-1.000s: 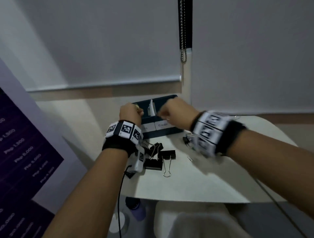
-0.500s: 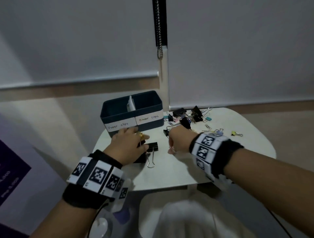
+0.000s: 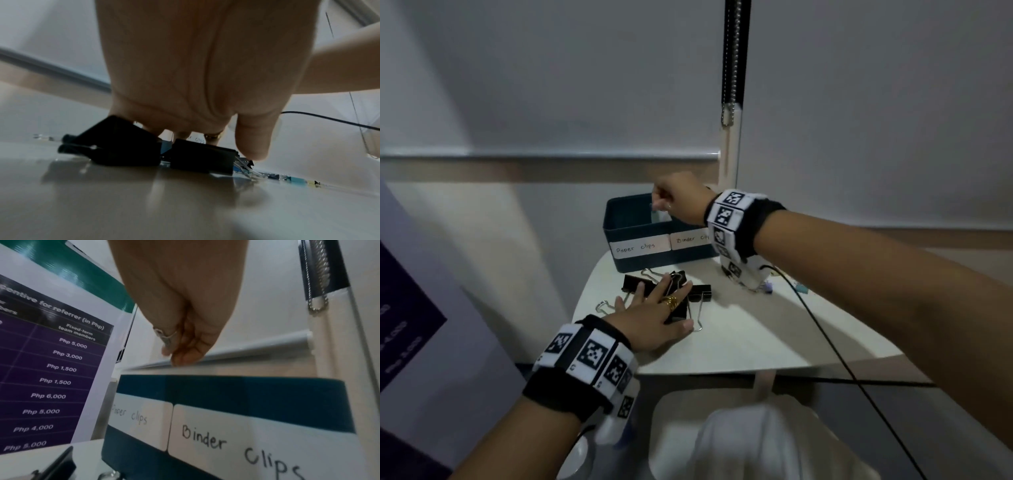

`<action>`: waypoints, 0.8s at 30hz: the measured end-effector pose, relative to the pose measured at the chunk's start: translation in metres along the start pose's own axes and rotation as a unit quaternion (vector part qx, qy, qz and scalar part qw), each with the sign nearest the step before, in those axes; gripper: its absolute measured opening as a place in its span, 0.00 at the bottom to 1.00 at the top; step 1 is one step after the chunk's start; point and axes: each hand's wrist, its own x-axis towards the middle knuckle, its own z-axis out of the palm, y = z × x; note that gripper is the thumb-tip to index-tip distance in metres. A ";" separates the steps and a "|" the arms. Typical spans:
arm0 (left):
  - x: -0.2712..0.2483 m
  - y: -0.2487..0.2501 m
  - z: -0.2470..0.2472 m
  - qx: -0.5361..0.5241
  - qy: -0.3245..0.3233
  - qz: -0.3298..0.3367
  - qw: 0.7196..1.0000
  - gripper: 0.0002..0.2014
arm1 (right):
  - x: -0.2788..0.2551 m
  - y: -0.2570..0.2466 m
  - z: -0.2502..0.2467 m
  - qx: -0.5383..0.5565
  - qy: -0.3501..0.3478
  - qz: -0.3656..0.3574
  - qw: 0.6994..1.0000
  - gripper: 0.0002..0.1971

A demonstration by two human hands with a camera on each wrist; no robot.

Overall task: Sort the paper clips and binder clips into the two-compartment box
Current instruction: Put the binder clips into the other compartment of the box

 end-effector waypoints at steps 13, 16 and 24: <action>0.001 0.068 0.017 0.021 0.344 0.069 0.936 0.22 | -0.098 0.099 -0.035 -0.177 -0.213 0.063 0.959 0.12; 0.030 0.095 0.005 -0.048 0.285 0.070 0.955 0.29 | -0.117 0.117 -0.025 -0.147 -0.246 0.078 0.955 0.12; 0.091 0.136 -0.033 0.050 0.213 -0.027 0.975 0.13 | -0.127 0.125 -0.014 -0.130 -0.229 0.043 0.964 0.08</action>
